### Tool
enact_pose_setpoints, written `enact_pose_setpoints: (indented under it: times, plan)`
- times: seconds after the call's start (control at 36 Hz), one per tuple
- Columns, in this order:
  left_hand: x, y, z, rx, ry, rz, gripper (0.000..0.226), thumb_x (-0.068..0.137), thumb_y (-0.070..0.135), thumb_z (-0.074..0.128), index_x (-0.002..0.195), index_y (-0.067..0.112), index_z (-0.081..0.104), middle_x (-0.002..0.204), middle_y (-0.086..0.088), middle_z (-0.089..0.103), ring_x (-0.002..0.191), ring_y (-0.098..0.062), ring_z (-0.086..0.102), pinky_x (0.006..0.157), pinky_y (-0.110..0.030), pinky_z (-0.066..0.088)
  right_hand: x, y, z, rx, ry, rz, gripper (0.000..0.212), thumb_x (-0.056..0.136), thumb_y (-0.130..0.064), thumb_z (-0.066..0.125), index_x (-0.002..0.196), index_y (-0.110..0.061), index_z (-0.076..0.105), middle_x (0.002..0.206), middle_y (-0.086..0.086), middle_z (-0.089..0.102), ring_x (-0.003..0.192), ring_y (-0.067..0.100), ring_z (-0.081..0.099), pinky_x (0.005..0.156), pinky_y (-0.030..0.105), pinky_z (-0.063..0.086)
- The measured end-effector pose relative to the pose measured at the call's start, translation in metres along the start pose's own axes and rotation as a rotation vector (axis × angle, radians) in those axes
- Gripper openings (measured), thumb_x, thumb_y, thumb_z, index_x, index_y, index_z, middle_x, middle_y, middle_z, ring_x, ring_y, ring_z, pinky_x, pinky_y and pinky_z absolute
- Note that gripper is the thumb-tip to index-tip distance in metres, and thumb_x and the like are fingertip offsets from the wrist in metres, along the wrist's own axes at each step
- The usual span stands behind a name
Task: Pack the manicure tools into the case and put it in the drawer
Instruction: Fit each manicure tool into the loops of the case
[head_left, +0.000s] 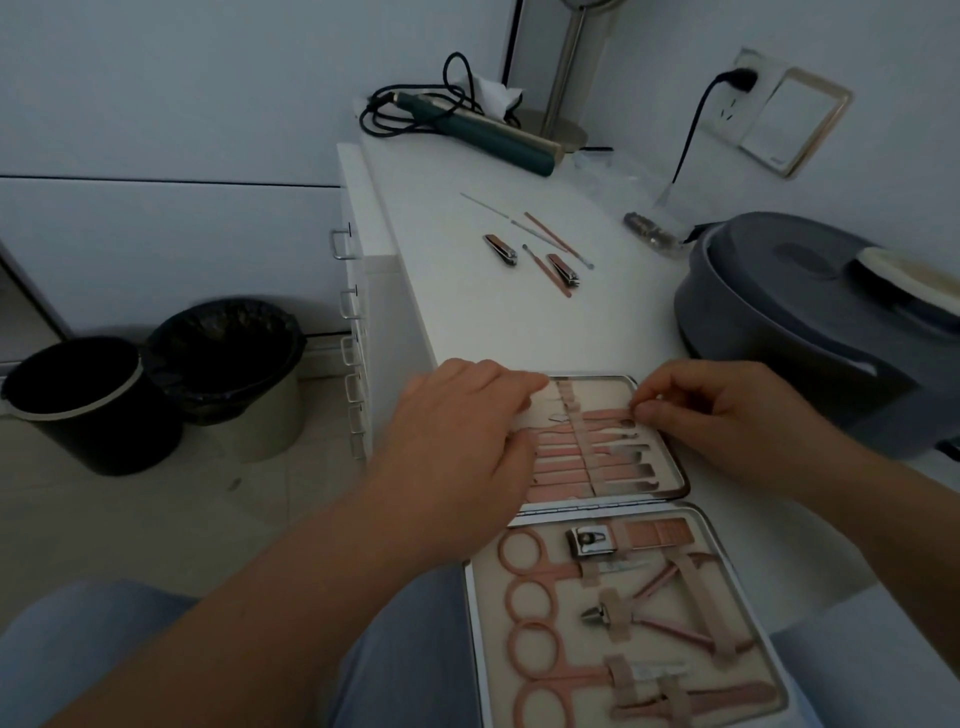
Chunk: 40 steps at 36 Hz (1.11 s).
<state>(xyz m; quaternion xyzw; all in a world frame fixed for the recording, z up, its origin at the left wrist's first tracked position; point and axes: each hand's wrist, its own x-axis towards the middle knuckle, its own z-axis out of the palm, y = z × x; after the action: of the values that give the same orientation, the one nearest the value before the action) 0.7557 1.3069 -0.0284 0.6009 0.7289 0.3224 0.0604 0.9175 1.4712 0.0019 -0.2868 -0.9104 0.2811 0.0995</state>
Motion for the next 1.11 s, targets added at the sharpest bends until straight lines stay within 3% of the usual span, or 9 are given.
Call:
enact_pose_setpoints:
  times: [0.14, 0.25, 0.42, 0.5, 0.64, 0.72, 0.86, 1.0, 1.11]
  plan:
    - [-0.003, 0.000, 0.000, -0.018, 0.014, -0.002, 0.046, 0.079, 0.030, 0.035, 0.123, 0.025, 0.050, 0.109, 0.007, 0.056, 0.101, -0.010, 0.040, 0.083, -0.022, 0.022, 0.007, -0.010, -0.002, -0.091, -0.026, -0.001, 0.011, 0.082, -0.021, 0.064, 0.074, -0.027, 0.067, 0.059, -0.003, 0.064, 0.057, -0.005, 0.056, 0.052, 0.004, 0.041]
    - [-0.001, 0.000, 0.000, 0.016, -0.006, 0.006, 0.045, 0.080, 0.030, 0.035, 0.121, 0.026, 0.052, 0.110, 0.007, 0.054, 0.101, -0.009, 0.039, 0.081, -0.022, 0.021, 0.011, -0.016, -0.005, -0.205, -0.063, -0.019, 0.016, 0.082, -0.026, 0.064, 0.068, -0.033, 0.063, 0.047, -0.012, 0.055, 0.048, -0.007, 0.049, 0.049, 0.005, 0.038]
    - [0.001, 0.001, 0.000, 0.046, -0.012, -0.002, 0.042, 0.081, 0.030, 0.036, 0.117, 0.028, 0.058, 0.107, 0.007, 0.056, 0.100, -0.013, 0.044, 0.084, -0.029, 0.029, 0.020, -0.030, 0.004, -0.242, -0.143, -0.017, 0.013, 0.082, -0.034, 0.062, 0.071, -0.038, 0.059, 0.062, -0.013, 0.063, 0.061, -0.008, 0.056, 0.056, 0.015, 0.045]
    - [0.001, 0.001, -0.002, 0.104, -0.047, 0.015, 0.042, 0.084, 0.036, 0.033, 0.117, 0.034, 0.058, 0.106, 0.009, 0.054, 0.100, -0.013, 0.042, 0.085, -0.030, 0.028, 0.024, -0.037, 0.011, -0.259, -0.148, -0.053, 0.016, 0.083, -0.037, 0.060, 0.068, -0.040, 0.056, 0.060, -0.031, 0.059, 0.061, -0.014, 0.053, 0.052, 0.014, 0.037]
    - [0.002, 0.003, -0.004, 0.146, -0.066, 0.033, 0.044, 0.084, 0.039, 0.028, 0.117, 0.035, 0.058, 0.106, 0.009, 0.051, 0.099, -0.012, 0.038, 0.081, -0.029, 0.025, 0.018, -0.030, 0.008, -0.187, -0.031, -0.031, 0.013, 0.081, -0.035, 0.060, 0.069, -0.039, 0.059, 0.062, -0.008, 0.063, 0.062, -0.001, 0.058, 0.056, 0.017, 0.047]
    - [0.002, 0.004, -0.002, 0.135, -0.070, 0.032, 0.046, 0.084, 0.039, 0.027, 0.117, 0.034, 0.057, 0.107, 0.010, 0.050, 0.101, -0.011, 0.038, 0.084, -0.029, 0.027, 0.010, -0.018, 0.002, -0.108, 0.067, -0.008, 0.013, 0.080, -0.029, 0.063, 0.070, -0.037, 0.063, 0.061, -0.006, 0.063, 0.061, -0.003, 0.058, 0.052, 0.008, 0.044]
    - [0.003, 0.004, -0.002, 0.124, -0.071, 0.033, 0.046, 0.083, 0.038, 0.028, 0.116, 0.032, 0.058, 0.106, 0.009, 0.052, 0.101, -0.011, 0.040, 0.087, -0.030, 0.030, -0.001, -0.008, -0.003, -0.090, 0.017, 0.045, 0.015, 0.078, -0.027, 0.068, 0.072, -0.040, 0.066, 0.067, -0.010, 0.068, 0.065, -0.003, 0.060, 0.054, 0.008, 0.047]
    - [0.002, 0.004, -0.004, 0.122, -0.061, 0.027, 0.045, 0.083, 0.036, 0.030, 0.114, 0.030, 0.060, 0.105, 0.008, 0.054, 0.101, -0.013, 0.042, 0.087, -0.032, 0.033, 0.002, -0.016, -0.009, -0.445, 0.021, -0.107, 0.010, 0.079, -0.033, 0.063, 0.087, -0.035, 0.070, 0.067, -0.022, 0.054, 0.061, -0.003, 0.051, 0.057, 0.011, 0.036]
    - [0.001, 0.006, -0.004, 0.115, -0.039, 0.027, 0.042, 0.082, 0.034, 0.033, 0.110, 0.027, 0.064, 0.102, 0.006, 0.056, 0.098, -0.015, 0.045, 0.086, -0.032, 0.034, 0.008, -0.021, -0.012, -0.652, -0.050, -0.215, 0.019, 0.085, -0.040, 0.052, 0.096, -0.037, 0.066, 0.074, -0.020, 0.049, 0.068, -0.003, 0.048, 0.064, 0.016, 0.037]
